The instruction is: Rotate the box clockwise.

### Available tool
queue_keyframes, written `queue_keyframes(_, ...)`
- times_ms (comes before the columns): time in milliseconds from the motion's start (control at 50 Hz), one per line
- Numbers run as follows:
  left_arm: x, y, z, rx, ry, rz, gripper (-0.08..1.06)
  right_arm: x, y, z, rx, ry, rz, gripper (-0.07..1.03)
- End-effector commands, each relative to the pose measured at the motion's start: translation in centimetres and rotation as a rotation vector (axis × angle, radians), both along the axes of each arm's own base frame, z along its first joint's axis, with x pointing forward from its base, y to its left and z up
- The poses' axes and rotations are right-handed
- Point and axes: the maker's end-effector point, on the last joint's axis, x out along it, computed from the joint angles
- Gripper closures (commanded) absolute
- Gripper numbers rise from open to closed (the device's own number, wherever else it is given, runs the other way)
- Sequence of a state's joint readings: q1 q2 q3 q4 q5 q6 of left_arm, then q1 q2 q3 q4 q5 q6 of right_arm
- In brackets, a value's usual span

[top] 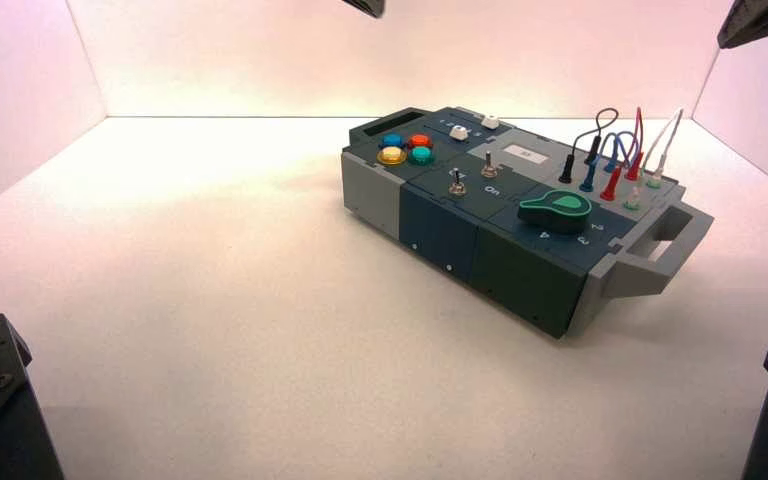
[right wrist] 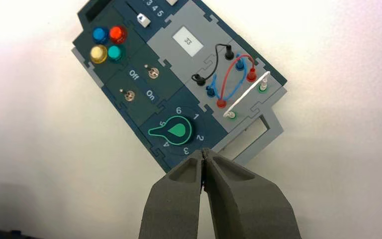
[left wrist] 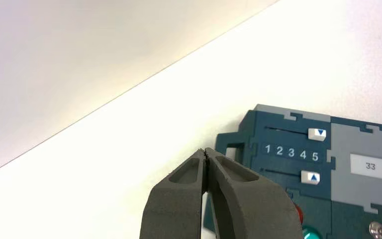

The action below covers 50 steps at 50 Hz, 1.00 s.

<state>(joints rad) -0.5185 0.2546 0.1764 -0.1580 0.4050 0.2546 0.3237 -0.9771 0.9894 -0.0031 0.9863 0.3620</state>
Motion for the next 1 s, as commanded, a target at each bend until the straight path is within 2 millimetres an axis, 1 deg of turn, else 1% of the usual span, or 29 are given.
queue_keyframes(20, 0.9, -1.3, 1.9, -0.020, -0.050, -0.019, 1.01, 0.9, -0.3, 1.3, -0.018, -0.053, -0.005, 0.98)
queue_keyframes(180, 1.8, -2.1, 0.9, -0.010, -0.045, -0.031, 1.01, 1.7, -0.8, 1.6, -0.043, -0.112, -0.015, 0.98)
queue_keyframes(340, 2.8, -2.7, 0.2, 0.000, -0.045, -0.042, 1.01, 2.7, -2.1, 1.6, -0.077, -0.160, -0.061, 0.98)
queue_keyframes(420, 3.4, -3.1, -0.2, 0.006, -0.045, -0.048, 1.01, 2.9, -2.7, 1.1, -0.093, -0.146, -0.085, 0.98)
queue_keyframes(500, 4.0, -3.4, -0.7, 0.009, -0.043, -0.052, 1.01, 3.0, -2.9, 0.3, -0.107, -0.115, -0.087, 0.98)
queue_keyframes(560, 4.1, -3.7, -0.7, 0.009, -0.042, -0.054, 1.01, 3.0, -2.9, 0.1, -0.113, -0.107, -0.086, 0.98)
queue_keyframes(580, 4.6, -4.3, -0.9, 0.011, -0.037, -0.063, 1.01, 3.0, -3.0, -0.5, -0.125, -0.087, -0.084, 0.98)
queue_keyframes(680, 5.2, -5.0, -1.4, 0.015, -0.028, -0.070, 1.01, 3.2, -3.2, -1.1, -0.140, -0.064, -0.088, 0.98)
queue_keyframes(800, 5.7, -5.9, -2.4, 0.024, -0.009, -0.082, 1.01, 3.5, -4.0, -1.4, -0.159, -0.046, -0.115, 0.98)
queue_keyframes(940, 5.7, -6.5, -2.8, 0.031, 0.004, -0.094, 1.01, 4.1, -5.0, -1.4, -0.181, -0.052, -0.149, 0.98)
queue_keyframes(960, 5.7, -6.7, -2.9, 0.032, 0.007, -0.098, 1.01, 4.4, -5.7, -1.3, -0.198, -0.056, -0.168, 0.98)
queue_keyframes(1000, 5.7, -6.7, -2.8, 0.031, 0.008, -0.098, 1.01, 4.5, -6.1, -1.2, -0.206, -0.056, -0.180, 0.98)
